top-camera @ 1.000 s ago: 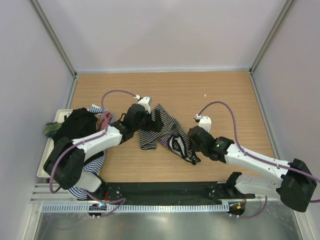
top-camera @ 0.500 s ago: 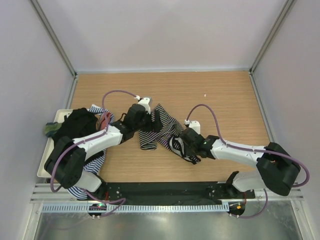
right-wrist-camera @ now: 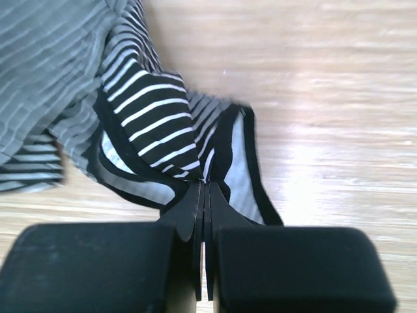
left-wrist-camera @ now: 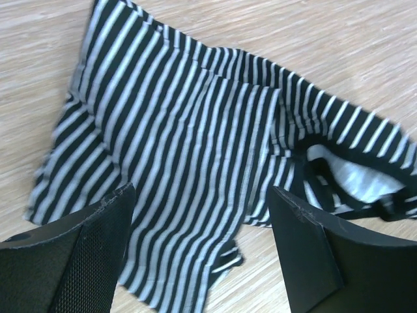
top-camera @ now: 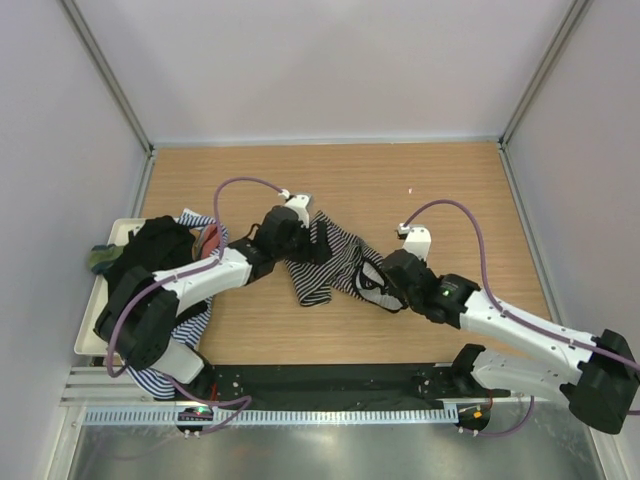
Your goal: Fold and stack the tank tops
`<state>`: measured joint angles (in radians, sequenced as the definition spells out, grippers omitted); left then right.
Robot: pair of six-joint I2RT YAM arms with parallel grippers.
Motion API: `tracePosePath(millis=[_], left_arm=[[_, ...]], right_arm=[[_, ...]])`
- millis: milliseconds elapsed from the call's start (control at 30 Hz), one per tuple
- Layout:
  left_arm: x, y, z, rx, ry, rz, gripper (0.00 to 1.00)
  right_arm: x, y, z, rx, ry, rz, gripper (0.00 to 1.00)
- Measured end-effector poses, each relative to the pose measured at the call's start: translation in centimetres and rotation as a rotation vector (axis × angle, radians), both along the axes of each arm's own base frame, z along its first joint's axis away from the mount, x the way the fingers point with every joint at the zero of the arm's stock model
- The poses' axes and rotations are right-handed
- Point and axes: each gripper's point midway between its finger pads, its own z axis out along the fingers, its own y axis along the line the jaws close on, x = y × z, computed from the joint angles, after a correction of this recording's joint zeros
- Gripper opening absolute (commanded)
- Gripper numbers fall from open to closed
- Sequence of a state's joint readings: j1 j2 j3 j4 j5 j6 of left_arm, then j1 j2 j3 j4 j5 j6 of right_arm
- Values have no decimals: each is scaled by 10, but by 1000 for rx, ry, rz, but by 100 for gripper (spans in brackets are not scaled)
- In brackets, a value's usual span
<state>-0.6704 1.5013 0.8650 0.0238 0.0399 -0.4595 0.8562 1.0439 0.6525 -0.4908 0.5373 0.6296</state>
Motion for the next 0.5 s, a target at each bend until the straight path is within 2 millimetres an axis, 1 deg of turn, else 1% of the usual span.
tracePosePath(millis=[100,200,267,367,400,500], left_arm=[[-1,-4,-3,7,6,-14,82],[4,-13,-7,20,25,-23,78],[15,-29,-5,25,31,-31,75],[27,-55,-2,56,29,-49,73],[29,-64,-1,75,21,-58,73],[29,-85,-2,116,18,-86,68]], right_arm=[[2,-5,18,23,-46,-18,1],[1,-8,19,9,-43,-24,1],[-2,-11,16,-9,-28,-25,1],[-3,-12,14,-16,-20,-28,1],[-3,-12,14,-16,-20,-29,1],[-3,-12,13,-14,-19,-34,1]])
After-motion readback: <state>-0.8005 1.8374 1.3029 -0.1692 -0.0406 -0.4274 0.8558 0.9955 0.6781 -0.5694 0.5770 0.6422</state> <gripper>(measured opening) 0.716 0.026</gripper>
